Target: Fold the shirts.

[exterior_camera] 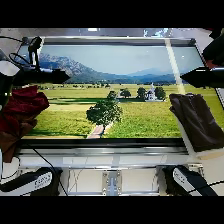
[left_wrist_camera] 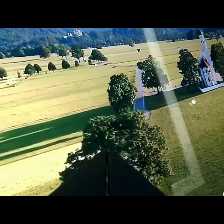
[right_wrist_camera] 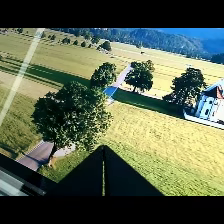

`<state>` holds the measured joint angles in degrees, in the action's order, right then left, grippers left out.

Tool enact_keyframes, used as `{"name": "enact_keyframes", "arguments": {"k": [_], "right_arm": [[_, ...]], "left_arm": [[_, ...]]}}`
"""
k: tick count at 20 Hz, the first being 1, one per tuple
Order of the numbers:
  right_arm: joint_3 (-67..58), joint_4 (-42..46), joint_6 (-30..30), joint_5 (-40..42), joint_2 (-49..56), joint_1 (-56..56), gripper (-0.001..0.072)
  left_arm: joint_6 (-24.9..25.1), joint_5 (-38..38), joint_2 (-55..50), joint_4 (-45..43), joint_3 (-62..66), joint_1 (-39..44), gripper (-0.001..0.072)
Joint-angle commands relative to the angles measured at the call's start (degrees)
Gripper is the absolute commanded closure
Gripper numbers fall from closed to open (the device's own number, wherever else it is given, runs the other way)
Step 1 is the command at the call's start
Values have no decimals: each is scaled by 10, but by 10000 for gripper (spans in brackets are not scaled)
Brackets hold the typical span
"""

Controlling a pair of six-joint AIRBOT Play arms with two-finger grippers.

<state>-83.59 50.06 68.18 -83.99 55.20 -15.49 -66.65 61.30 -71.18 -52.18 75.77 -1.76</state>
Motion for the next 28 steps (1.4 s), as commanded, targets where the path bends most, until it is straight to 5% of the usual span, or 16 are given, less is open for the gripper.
{"name": "enact_keyframes", "arguments": {"k": [1, 2, 4, 8, 10, 15, 19, 21, 22, 28], "right_arm": [[0, 0, 0, 1, 0, 0, 693], [0, 1, -2, 21, 0, 0, 645], [0, -8, -1, 79, 0, 1, 643], [0, -23, 2, 102, -2, 0, 643], [0, -22, 2, 102, -2, 0, 644], [0, -23, 2, 101, -2, 1, 643], [0, -34, 2, 101, -2, 0, 629], [0, -49, 2, 101, -2, 1, 402], [0, -51, 2, 101, -2, 1, 361], [0, -51, 2, 101, -1, 1, 363]], "left_arm": [[1, -30, -3, -6, 0, -1, 682], [0, -62, -4, -45, 0, -6, 604], [-32, -127, -4, -151, 0, -31, 193], [-296, -167, -5, -343, 0, -162, 184], [-363, -138, -13, -346, 0, -247, 183], [-367, -8, -83, -341, 0, -381, 179], [-367, -24, -148, -237, 0, -418, 179], [-367, -28, -175, -201, 0, -420, 179], [-370, -26, -186, -200, 0, -419, 179], [-401, -54, -229, -195, 0, -422, 179]]}}
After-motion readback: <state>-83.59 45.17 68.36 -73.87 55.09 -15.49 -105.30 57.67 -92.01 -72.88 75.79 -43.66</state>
